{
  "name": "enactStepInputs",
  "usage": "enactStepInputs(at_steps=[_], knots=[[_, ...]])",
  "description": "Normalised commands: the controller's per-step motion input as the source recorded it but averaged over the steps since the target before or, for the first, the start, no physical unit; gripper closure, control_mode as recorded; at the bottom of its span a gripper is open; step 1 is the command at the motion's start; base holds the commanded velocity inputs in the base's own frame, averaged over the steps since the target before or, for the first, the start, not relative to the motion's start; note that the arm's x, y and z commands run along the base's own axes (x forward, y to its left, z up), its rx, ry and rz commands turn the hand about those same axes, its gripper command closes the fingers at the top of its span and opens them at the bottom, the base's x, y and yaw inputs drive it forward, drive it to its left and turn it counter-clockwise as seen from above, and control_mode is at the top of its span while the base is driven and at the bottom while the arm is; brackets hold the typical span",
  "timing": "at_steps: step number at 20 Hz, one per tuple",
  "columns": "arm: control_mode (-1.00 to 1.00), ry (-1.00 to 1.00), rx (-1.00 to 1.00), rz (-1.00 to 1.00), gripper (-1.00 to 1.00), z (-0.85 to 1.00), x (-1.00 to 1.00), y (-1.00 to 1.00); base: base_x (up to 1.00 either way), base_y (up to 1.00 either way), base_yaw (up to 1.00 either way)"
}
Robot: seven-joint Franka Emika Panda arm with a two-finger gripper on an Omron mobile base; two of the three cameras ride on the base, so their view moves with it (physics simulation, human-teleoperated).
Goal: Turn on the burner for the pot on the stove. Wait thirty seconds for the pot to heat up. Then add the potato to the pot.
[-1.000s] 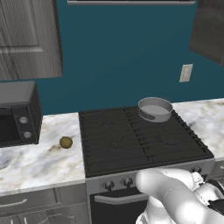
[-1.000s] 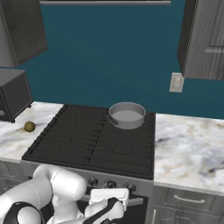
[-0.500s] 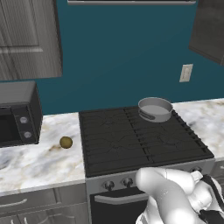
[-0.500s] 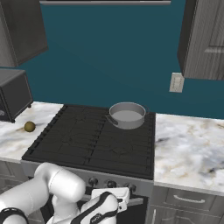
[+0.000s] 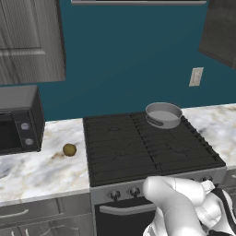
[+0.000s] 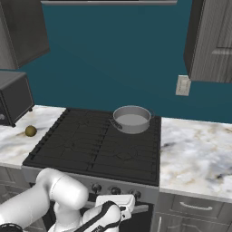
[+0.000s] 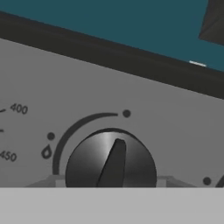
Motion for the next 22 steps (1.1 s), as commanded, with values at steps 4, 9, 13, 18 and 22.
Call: enactStepInputs(at_steps=[4, 9, 13, 18, 22], knots=[[-1.00, -0.72, -0.15, 0.59, 1.00, 0.51, 0.00, 0.00, 0.00, 0.00, 0.00], [-1.00, -0.66, -0.05, 0.64, 1.00, 0.44, 0.00, -0.01, 0.00, 0.00, 0.00], [-1.00, -0.62, -0.08, 0.65, 1.00, 0.56, 0.00, -0.02, 0.00, 0.00, 0.00], [-1.00, -0.69, -0.18, 0.61, 1.00, 0.57, 0.00, 0.00, 0.00, 0.00, 0.00], [-1.00, -0.71, -0.28, 0.51, 1.00, 0.76, -0.21, 0.00, 0.00, 0.00, 0.00]])
